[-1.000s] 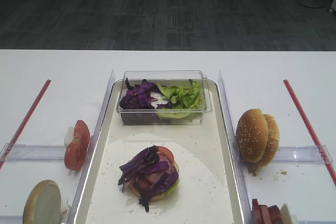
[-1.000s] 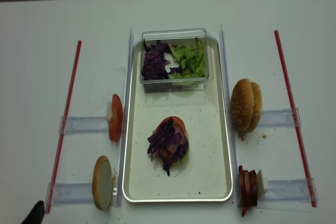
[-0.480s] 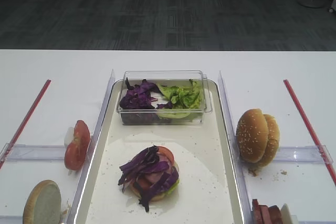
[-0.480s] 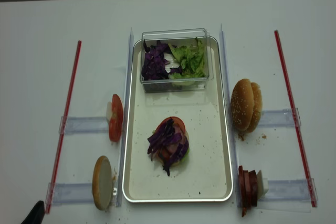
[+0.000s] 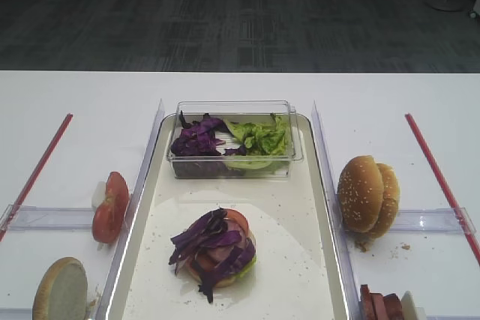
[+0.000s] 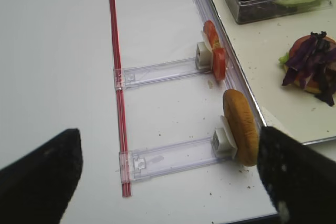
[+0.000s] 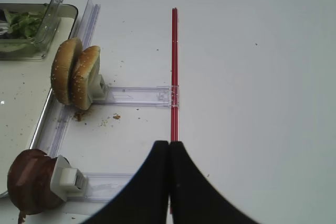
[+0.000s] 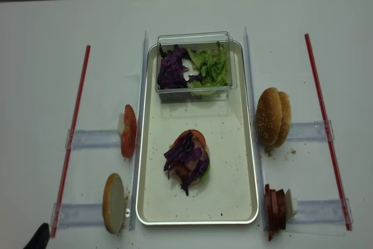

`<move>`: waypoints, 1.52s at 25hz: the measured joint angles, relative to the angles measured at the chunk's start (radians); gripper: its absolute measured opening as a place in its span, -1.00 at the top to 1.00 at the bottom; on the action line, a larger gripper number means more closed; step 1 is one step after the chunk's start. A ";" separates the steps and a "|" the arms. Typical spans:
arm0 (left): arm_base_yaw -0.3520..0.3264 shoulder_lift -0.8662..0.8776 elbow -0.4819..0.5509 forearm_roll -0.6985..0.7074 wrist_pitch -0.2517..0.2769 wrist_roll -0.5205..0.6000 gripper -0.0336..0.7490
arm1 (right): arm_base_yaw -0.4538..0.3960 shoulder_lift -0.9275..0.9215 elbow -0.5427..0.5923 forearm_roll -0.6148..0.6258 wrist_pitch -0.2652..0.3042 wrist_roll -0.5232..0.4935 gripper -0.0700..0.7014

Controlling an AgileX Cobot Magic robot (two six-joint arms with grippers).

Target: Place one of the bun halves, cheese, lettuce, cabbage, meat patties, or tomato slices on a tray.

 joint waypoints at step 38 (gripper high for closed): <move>-0.011 0.000 0.000 0.000 0.000 0.000 -0.67 | 0.000 0.000 0.000 0.000 0.000 -0.005 0.72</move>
